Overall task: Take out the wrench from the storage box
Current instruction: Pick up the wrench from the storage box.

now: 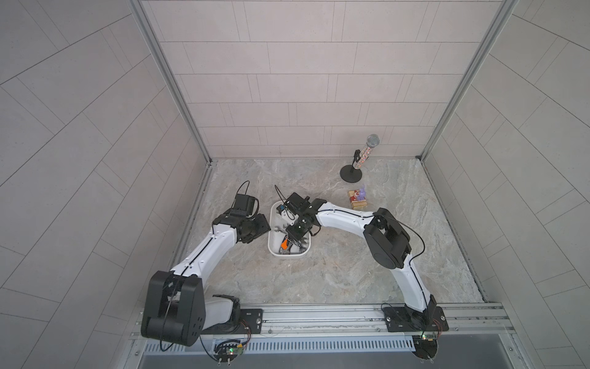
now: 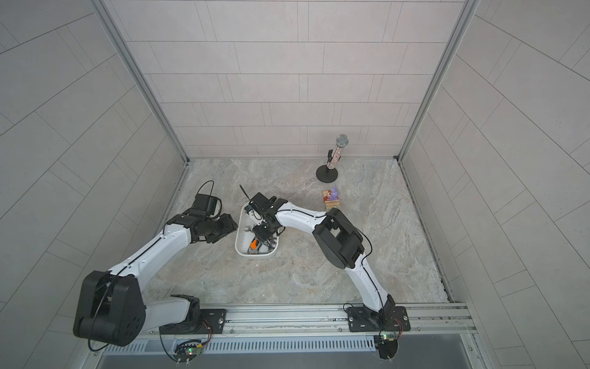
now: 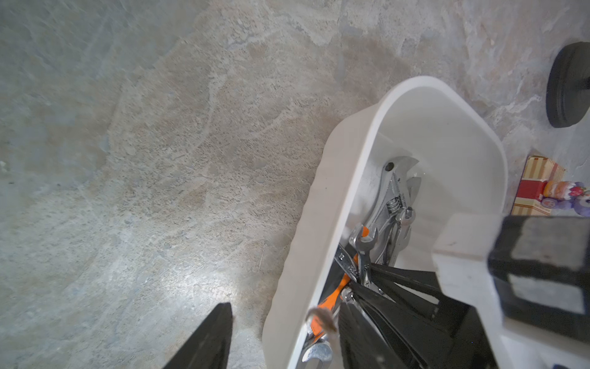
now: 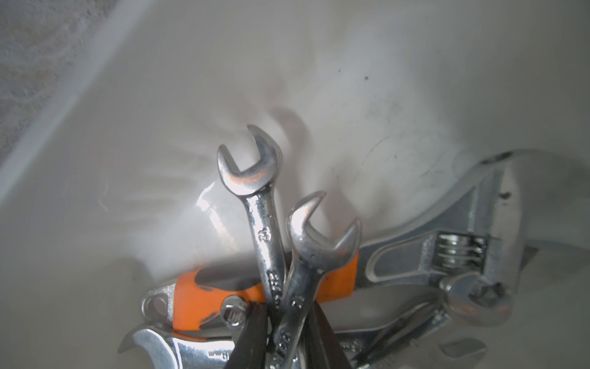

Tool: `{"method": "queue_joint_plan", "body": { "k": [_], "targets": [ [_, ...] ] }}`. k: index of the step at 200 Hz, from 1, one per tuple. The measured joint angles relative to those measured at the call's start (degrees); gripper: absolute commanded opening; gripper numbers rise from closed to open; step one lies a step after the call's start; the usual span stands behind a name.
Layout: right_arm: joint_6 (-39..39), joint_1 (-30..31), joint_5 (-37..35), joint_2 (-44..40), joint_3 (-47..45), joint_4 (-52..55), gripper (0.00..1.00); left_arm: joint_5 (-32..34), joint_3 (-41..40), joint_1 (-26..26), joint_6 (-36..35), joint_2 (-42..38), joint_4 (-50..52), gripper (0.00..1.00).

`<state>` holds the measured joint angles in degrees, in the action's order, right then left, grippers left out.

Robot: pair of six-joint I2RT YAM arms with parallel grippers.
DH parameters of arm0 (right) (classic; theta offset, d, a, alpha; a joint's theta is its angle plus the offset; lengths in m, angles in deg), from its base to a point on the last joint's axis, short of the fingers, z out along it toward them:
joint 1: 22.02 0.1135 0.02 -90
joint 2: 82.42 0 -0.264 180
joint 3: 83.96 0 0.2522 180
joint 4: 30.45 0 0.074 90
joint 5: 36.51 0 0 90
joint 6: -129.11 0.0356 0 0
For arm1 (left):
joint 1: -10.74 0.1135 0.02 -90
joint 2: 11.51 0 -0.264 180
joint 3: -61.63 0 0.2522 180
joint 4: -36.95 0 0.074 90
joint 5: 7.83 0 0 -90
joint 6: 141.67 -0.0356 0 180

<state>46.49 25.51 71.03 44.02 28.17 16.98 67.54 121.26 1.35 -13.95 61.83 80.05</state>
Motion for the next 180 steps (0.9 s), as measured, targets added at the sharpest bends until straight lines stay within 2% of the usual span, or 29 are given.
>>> {"method": "queue_joint_plan", "body": {
  "k": [63,121,180],
  "targets": [
    [1.11,-0.72,1.27,-0.17,0.39,-0.13,0.07,-0.11,0.00,0.02,-0.04,0.00,0.02,0.60],
    [3.56,-1.18,2.58,-0.17,0.96,-0.35,0.00,-0.33,0.00,0.26,-0.02,0.00,-0.09,0.60],
    [5.42,-1.75,3.02,-0.15,1.62,0.20,0.00,-0.61,0.00,0.26,0.04,-0.02,-0.33,0.60]
  ]
}}
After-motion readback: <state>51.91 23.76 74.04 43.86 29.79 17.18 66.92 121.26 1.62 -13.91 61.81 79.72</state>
